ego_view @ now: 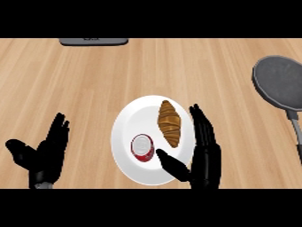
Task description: Pick the croissant from the plate and place it in the pan
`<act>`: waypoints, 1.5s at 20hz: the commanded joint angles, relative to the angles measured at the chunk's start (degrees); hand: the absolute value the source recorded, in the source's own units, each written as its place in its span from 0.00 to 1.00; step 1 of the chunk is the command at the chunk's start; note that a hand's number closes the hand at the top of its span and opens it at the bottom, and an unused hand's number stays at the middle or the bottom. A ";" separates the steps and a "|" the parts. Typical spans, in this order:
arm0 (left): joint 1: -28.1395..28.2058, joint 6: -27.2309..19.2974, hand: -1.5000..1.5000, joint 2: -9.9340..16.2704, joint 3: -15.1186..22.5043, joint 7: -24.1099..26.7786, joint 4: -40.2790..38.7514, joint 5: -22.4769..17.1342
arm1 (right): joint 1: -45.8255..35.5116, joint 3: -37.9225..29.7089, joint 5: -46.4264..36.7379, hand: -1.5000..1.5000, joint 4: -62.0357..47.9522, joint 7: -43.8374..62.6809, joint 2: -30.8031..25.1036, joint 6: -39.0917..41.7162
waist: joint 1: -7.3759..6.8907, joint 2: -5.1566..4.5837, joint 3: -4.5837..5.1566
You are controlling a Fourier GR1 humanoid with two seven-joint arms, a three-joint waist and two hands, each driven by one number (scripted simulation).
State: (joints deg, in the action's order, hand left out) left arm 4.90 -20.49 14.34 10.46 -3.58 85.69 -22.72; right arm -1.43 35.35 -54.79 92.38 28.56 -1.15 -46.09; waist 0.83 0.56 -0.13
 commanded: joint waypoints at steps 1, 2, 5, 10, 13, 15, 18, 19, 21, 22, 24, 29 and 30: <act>-0.67 0.09 0.50 -1.38 0.63 -1.03 -1.70 -0.13 | -6.29 -2.62 -10.49 0.00 1.68 16.67 1.09 8.09 | -0.39 -0.39 0.33; -2.47 0.56 0.50 -1.00 -0.47 -1.24 -3.84 -0.52 | -9.34 -2.75 -11.44 0.00 3.78 20.43 1.10 12.10 | -0.17 -0.42 0.38; -1.47 0.11 0.50 -2.53 1.05 0.26 -3.34 0.70 | -17.98 -5.83 -9.13 0.00 -0.18 26.96 1.12 22.27 | -1.21 -0.58 0.29; -1.70 1.03 0.50 -1.55 0.74 -0.14 -3.14 0.63 | -22.71 -7.37 -2.59 0.00 -7.40 32.44 1.14 41.51 | -1.98 -1.00 0.36; -1.63 0.40 0.50 -2.34 1.11 -0.14 -3.18 1.12 | -27.00 -8.60 0.78 0.00 -9.17 36.13 1.14 50.34 | -1.63 -0.76 0.26; -2.21 0.65 0.50 -3.47 2.01 1.00 -5.42 2.03 | -30.91 -10.47 2.88 0.00 -11.88 37.08 1.14 53.38 | -1.44 -0.81 0.23; -3.10 -0.34 0.50 -4.69 1.15 1.82 -6.14 2.82 | -33.85 -10.25 5.24 0.00 -13.90 36.88 1.13 52.96 | -1.36 -0.64 0.16; -3.14 0.97 0.50 -2.82 -0.53 -0.59 -5.15 1.03 | -35.71 -13.37 5.43 0.00 -15.08 35.22 1.13 55.23 | -1.34 -0.64 0.15; -1.21 0.03 0.50 -4.14 1.82 0.33 -3.18 2.57 | -38.34 -14.41 5.74 0.00 -20.80 35.01 1.12 56.48 | -1.86 -0.75 0.15; -1.88 2.73 0.50 -2.28 -0.69 1.39 -6.10 0.96 | -37.07 -14.10 6.72 0.00 -20.27 36.76 1.12 59.77 | -1.51 -0.77 0.21; -0.13 0.03 0.50 -3.64 1.89 -0.60 -1.12 2.44 | -35.98 -14.48 11.69 0.00 -20.40 37.80 1.12 61.88 | -1.72 -0.52 0.13; 1.13 3.39 0.50 -1.76 0.08 -0.02 -2.21 1.20 | -32.87 -9.34 16.92 0.00 -20.54 40.17 1.12 61.50 | -1.46 -0.45 0.15; -2.46 2.50 0.50 -2.97 -1.61 -0.49 -5.13 0.56 | -35.94 -15.53 17.34 0.00 -22.12 36.57 1.12 64.95 | -0.91 -0.60 0.16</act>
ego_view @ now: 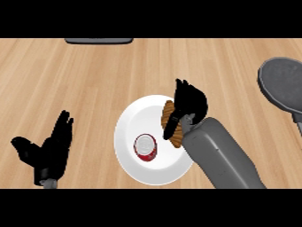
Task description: Pick the croissant from the plate and place it in the pan
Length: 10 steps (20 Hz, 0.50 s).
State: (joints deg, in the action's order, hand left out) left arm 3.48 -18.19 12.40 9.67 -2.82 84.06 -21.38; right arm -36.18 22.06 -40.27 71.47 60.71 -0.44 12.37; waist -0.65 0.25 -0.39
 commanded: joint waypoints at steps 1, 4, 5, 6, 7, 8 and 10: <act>3.52 -1.55 0.50 -1.18 1.86 -0.23 0.34 2.43 | 2.06 0.91 2.18 0.00 0.51 4.58 0.41 2.84 | 0.31 -0.17 0.39; 1.99 -1.87 0.50 -0.86 0.47 -3.00 1.71 2.09 | 2.09 0.95 -0.25 0.00 1.33 4.32 0.42 2.86 | 0.43 -0.16 0.39; -1.26 1.57 0.50 -1.53 -1.45 0.45 -4.99 0.53 | 1.27 3.12 0.70 0.00 2.87 7.48 0.42 1.46 | 0.58 -0.21 0.42; -1.85 -2.16 0.50 -2.21 -0.12 -3.56 -1.51 2.16 | 7.13 2.71 -2.12 0.00 5.56 3.19 -0.22 1.13 | 0.91 -0.15 0.39; 2.12 1.36 0.50 -0.29 -1.41 -2.44 -0.47 0.23 | 4.05 3.46 -1.07 0.00 -1.17 1.42 0.41 -3.77 | 0.14 -0.27 0.39; -0.57 -1.01 0.50 -2.31 -0.06 -2.36 -2.79 2.89 | 0.84 0.78 -0.16 0.00 -2.62 0.34 0.41 -2.41 | 0.28 -0.31 0.39; 0.95 0.61 0.50 -1.88 -1.01 -3.42 -0.41 1.41 | 5.93 1.01 -3.43 0.00 3.13 -0.97 -0.42 -1.28 | 0.59 -0.20 0.39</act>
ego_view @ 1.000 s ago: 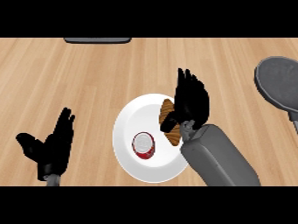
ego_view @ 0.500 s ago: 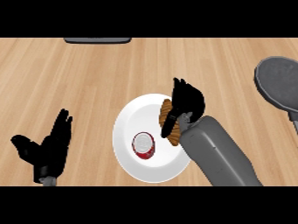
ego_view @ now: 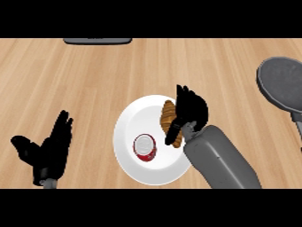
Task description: Pick the croissant from the plate and place it in the pan
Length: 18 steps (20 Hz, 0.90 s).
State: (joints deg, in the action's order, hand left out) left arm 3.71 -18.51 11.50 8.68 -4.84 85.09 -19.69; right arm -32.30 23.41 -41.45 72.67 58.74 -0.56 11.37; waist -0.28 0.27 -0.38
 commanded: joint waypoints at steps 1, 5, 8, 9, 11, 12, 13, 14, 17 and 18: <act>1.33 4.18 0.50 -0.79 -2.36 3.88 -5.84 -1.50 | 0.01 0.55 -1.68 0.00 0.09 2.50 0.53 -0.57 | 0.06 -0.28 0.40; 1.06 1.82 0.50 0.00 -1.28 -2.49 0.01 0.05 | -2.49 -1.79 -3.83 0.00 -7.27 -1.46 0.51 -3.30 | -0.30 -0.34 0.37; 2.29 2.57 0.50 -1.13 -1.20 1.06 -3.59 1.04 | 2.26 2.71 -4.88 0.00 -6.58 0.35 0.53 -6.17 | -0.17 -0.32 0.38; -0.79 0.35 0.50 -2.77 -0.54 -0.95 -2.47 2.07 | -1.20 1.35 -2.74 0.00 -9.14 0.58 0.54 -5.81 | -0.22 -0.35 0.37; 0.55 1.14 0.50 -2.55 -0.79 -1.72 -1.12 1.47 | -1.70 0.77 0.73 1.00 -10.78 -2.97 0.54 -7.54 | -0.47 -0.38 0.36; 3.78 2.88 0.50 -3.18 -0.26 2.63 -2.77 1.99 | 2.30 -0.03 -2.99 1.00 -6.59 -7.04 0.36 -4.70 | -0.01 -0.28 0.38; 0.75 1.91 0.50 -2.76 -1.03 0.61 -3.58 1.90 | -1.75 0.29 -4.25 1.00 -12.63 -11.94 0.55 -8.49 | -0.42 -0.49 0.36; 2.05 1.26 0.50 -3.07 0.10 -0.85 0.43 2.27 | 0.78 2.15 -5.84 1.00 -11.92 -12.32 0.55 -8.99 | -0.31 -0.35 0.36; 1.19 2.23 0.50 -3.91 -1.06 2.43 -4.87 3.04 | -0.22 3.39 -6.53 1.00 -11.22 -11.27 0.55 -9.74 | -0.11 -0.37 0.39; -0.41 3.98 0.50 -3.33 -2.83 2.20 -7.35 1.35 | -2.18 0.29 -6.21 1.00 -10.31 -11.58 0.27 -5.95 | 0.11 -0.36 0.40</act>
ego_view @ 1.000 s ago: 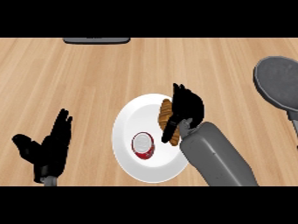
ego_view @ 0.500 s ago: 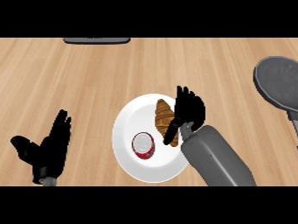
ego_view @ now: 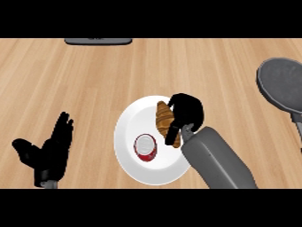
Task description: Pick the croissant from the plate and place it in the pan
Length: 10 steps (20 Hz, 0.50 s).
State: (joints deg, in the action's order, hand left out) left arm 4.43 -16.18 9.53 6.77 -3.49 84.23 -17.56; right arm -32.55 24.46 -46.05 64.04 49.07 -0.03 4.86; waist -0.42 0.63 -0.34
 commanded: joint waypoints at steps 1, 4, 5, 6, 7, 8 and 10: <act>-0.25 1.14 0.50 0.56 0.39 -3.02 -1.27 0.29 | -2.86 0.50 -1.77 1.00 -9.72 -5.18 0.03 -6.38 | -0.46 -0.84 0.32; -3.65 1.24 0.50 -1.29 -1.90 -0.41 -5.69 0.02 | -1.61 2.50 -1.61 1.00 -6.61 -3.10 0.03 -5.69 | 0.07 -0.72 0.35; -4.05 -0.90 0.50 -1.59 -0.80 -3.81 -2.66 0.76 | -1.19 -0.31 -3.25 1.00 -8.94 -7.06 -0.61 -5.75 | 0.13 -0.73 0.33; -2.92 0.39 0.50 0.55 -1.85 -6.64 -0.27 -0.58 | 1.40 1.39 -3.49 1.00 -5.67 -6.73 -0.92 -4.39 | 0.21 -0.63 0.33; -0.49 4.21 0.50 0.89 -3.50 -1.01 -3.72 -1.78 | 0.27 0.62 -3.22 1.00 -4.63 -6.30 -0.73 -2.65 | 0.18 -0.64 0.35; -2.34 -0.55 0.50 -3.95 0.87 0.45 -6.02 2.74 | -0.15 0.33 -2.52 1.00 -2.77 -5.82 -1.31 -0.25 | 0.45 -0.64 0.35; -0.70 1.27 0.50 -0.48 -1.98 -2.41 -2.05 0.94 | 2.67 -0.22 -1.84 1.00 0.95 -8.27 -3.67 2.19 | 0.43 -0.55 0.34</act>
State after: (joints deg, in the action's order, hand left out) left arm 3.02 -15.54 9.00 5.32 -5.21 83.59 -16.86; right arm -32.50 24.27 -47.16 61.80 42.96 -1.06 4.03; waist -0.30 0.86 -0.26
